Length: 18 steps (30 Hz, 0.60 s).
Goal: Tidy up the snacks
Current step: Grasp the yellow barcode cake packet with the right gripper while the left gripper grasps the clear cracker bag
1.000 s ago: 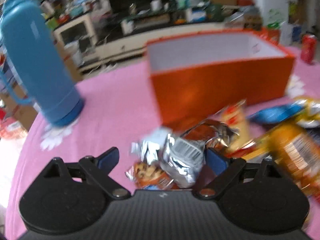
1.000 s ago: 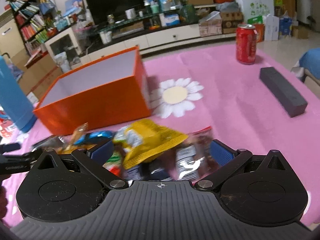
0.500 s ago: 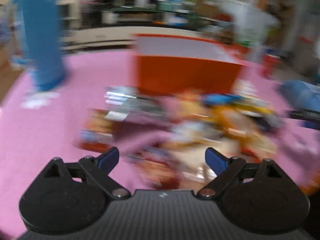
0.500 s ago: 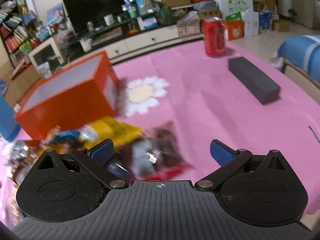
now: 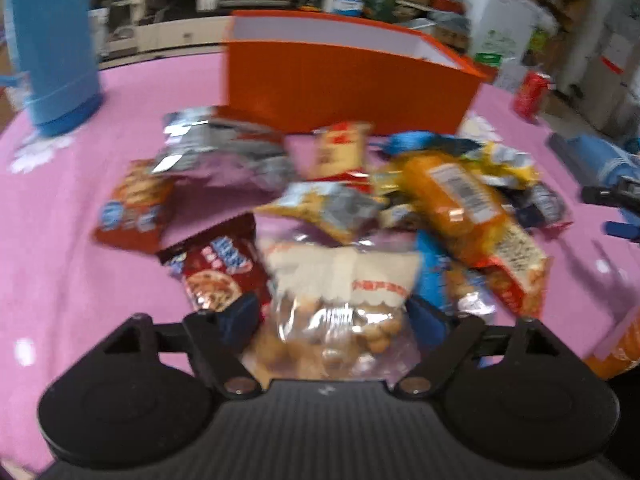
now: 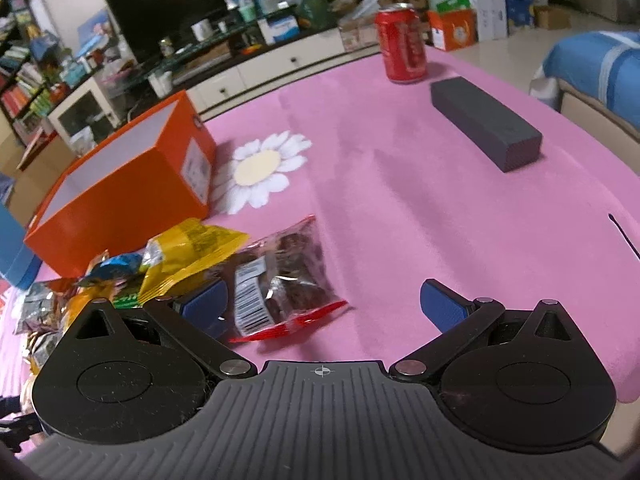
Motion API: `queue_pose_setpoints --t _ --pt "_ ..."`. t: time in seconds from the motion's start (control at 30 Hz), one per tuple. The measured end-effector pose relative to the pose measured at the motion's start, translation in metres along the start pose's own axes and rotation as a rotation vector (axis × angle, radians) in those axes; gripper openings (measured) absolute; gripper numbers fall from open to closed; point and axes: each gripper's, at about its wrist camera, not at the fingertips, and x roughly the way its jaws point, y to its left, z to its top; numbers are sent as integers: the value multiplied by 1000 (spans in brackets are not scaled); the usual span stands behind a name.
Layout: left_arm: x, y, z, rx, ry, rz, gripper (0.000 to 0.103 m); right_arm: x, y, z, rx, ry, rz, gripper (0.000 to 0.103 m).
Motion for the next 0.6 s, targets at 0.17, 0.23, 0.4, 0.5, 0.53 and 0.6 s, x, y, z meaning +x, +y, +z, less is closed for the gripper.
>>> queue_pose_setpoints --t 0.17,0.23,0.4,0.5,0.53,0.6 --pt "-7 23 -12 -13 37 42 84 -8 2 -5 -9 9 31 94" --pt "-11 24 -14 -19 23 15 89 -21 19 -15 -98 0 102 94" --pt "-9 16 -13 25 -8 0 92 -26 92 -59 -474 14 198 94" --pt "-6 14 -16 45 -16 3 92 -20 125 -74 -657 -12 209 94" --pt "-5 15 -17 46 -16 3 92 -15 132 -77 -682 -3 213 94" --pt "-4 18 -18 42 -16 -4 92 0 142 -84 -721 27 190 93"
